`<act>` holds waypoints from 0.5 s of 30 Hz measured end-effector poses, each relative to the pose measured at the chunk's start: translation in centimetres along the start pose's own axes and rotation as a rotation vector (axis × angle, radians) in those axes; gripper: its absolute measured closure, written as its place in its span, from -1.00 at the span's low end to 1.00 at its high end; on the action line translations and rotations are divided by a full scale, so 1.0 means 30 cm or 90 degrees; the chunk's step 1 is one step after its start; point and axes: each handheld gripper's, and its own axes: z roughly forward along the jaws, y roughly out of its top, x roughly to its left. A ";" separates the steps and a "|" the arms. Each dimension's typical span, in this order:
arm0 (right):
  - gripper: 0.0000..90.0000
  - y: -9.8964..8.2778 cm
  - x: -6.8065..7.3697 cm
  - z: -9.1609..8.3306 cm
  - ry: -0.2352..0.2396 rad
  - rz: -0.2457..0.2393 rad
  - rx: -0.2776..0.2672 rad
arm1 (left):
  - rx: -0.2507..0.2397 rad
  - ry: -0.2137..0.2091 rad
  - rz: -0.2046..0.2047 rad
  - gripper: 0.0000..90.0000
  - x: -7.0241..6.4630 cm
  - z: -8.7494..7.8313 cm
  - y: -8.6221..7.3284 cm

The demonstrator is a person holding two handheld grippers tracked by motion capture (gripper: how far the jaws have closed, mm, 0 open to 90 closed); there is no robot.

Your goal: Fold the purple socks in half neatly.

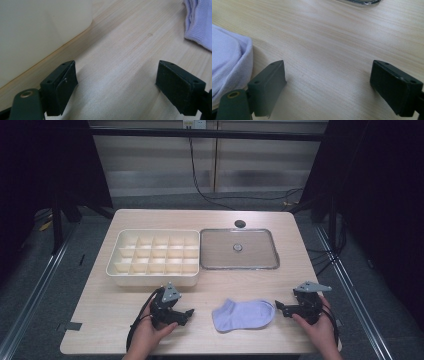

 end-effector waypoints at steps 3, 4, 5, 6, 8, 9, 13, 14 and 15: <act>-0.72 0.000 0.000 0.000 0.001 0.000 0.000 | 0.002 0.000 0.002 -0.63 0.000 0.000 0.000; -0.72 0.000 0.000 0.000 0.001 0.000 0.000 | 0.002 0.000 0.002 -0.63 0.000 0.000 0.000; -0.72 0.000 0.000 0.000 0.001 0.000 -0.001 | 0.003 0.002 0.002 -0.63 0.000 -0.001 0.001; -0.72 0.000 0.000 0.000 0.001 0.001 0.000 | 0.002 0.002 0.001 -0.63 0.000 -0.001 0.000; -0.72 0.000 0.000 0.000 0.001 -0.001 0.000 | 0.002 0.002 0.000 -0.63 0.000 -0.001 0.000; -0.72 0.000 0.000 0.000 0.000 0.000 0.000 | 0.002 0.002 0.001 -0.63 0.000 -0.001 0.000; -0.72 0.000 0.000 0.000 0.000 0.000 0.000 | 0.003 0.002 0.001 -0.63 0.000 -0.001 0.001; -0.72 0.000 0.000 0.000 0.000 -0.002 -0.001 | 0.003 0.002 0.001 -0.63 0.000 -0.001 0.001; -0.72 0.000 0.000 0.000 0.000 0.000 0.000 | 0.002 0.001 0.002 -0.63 0.000 0.000 0.000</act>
